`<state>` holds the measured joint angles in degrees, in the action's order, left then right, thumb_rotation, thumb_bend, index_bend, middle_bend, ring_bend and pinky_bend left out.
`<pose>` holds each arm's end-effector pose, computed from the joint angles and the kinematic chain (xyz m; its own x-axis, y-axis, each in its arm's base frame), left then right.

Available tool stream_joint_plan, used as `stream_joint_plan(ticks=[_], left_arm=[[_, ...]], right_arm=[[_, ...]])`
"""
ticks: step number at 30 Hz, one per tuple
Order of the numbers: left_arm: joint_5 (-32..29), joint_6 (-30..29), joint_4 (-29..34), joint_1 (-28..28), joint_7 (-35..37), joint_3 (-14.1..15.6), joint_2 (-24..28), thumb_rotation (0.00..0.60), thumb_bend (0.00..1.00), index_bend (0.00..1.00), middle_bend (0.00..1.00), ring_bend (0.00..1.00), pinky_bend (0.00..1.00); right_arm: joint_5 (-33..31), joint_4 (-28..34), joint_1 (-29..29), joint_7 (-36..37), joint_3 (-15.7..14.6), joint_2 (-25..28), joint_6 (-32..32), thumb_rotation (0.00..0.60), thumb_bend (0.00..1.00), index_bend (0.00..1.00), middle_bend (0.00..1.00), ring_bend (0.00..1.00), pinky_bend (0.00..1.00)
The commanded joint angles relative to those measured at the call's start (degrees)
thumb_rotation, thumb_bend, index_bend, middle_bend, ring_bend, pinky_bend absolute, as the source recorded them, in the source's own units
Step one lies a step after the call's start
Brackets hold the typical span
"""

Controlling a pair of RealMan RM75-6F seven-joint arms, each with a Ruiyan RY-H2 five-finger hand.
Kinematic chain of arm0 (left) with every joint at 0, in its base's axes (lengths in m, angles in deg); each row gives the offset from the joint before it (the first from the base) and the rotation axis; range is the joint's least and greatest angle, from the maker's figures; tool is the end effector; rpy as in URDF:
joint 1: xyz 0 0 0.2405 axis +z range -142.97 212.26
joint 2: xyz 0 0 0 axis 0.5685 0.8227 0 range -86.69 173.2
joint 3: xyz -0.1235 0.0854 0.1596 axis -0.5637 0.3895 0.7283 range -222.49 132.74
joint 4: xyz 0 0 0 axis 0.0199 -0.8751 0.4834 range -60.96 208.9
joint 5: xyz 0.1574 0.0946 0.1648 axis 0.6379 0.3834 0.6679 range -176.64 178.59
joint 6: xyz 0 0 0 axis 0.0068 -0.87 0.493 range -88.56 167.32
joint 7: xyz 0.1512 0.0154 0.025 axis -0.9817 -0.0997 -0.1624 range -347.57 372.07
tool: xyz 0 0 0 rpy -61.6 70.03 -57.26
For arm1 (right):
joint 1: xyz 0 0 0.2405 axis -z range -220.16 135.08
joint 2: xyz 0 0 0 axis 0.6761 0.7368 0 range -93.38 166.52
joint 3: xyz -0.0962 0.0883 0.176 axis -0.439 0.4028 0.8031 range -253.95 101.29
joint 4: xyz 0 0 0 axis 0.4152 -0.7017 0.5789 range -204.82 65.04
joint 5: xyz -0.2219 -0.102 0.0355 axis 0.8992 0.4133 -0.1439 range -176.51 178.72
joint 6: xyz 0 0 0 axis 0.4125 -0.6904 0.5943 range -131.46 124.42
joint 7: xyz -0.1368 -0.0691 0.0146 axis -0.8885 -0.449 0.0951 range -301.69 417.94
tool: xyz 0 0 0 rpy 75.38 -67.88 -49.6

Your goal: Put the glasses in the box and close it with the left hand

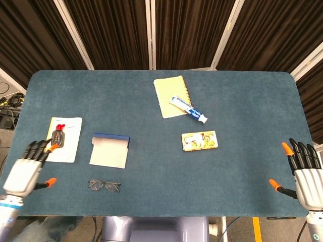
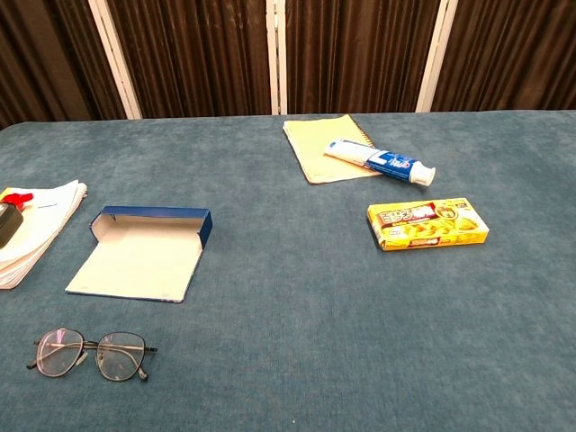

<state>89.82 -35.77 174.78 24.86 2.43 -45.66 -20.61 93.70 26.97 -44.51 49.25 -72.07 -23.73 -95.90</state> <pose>-0.2444 0.1971 0.0636 0.4479 0.1690 0.8780 0.8900 -0.1780 -0.4198 -0.2653 -0.1801 0.1353 0.5158 0.1398 0.8452 -0.8470 -0.0649 0.5276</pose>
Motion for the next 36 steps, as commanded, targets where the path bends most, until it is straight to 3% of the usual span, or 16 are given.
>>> stream_joint_plan(ticks=[1,8,13,36], left_arm=[[-3.4,5.9,0.9,-3.4,-4.8,0.0,-5.4,0.6,0.19,0.33,0.0,0.0,0.0],[-10.5,11.6,0.8,-6.6,-13.5,-0.8,-13.7,0.6,0.33,0.44,0.0,0.0,0.0],[-16.1,12.9,1.0,-7.9,-19.8,-0.7,-18.4,0.6,0.33,0.44,0.0,0.0,0.0],[-22.7,12.2,1.4,-10.1,-22.6,0.9,-21.2,0.6,0.45,0.47,0.0,0.0,0.0]], right_arm=[[-0.1,-0.1,0.0,0.3,0.0,0.1,0.0,0.6,0.0,0.0,0.0,0.0,0.0],[-0.1,0.1,0.1,0.8,0.0,0.4,-0.2,0.6,0.0,0.0,0.0,0.0,0.0],[-0.4,-0.1,0.1,1.5,0.0,0.6,0.0,0.6,0.0,0.0,0.0,0.0,0.0],[0.1,0.1,0.2,2.0,-0.2,0.8,-0.2,0.6,0.0,0.0,0.0,0.0,0.0]])
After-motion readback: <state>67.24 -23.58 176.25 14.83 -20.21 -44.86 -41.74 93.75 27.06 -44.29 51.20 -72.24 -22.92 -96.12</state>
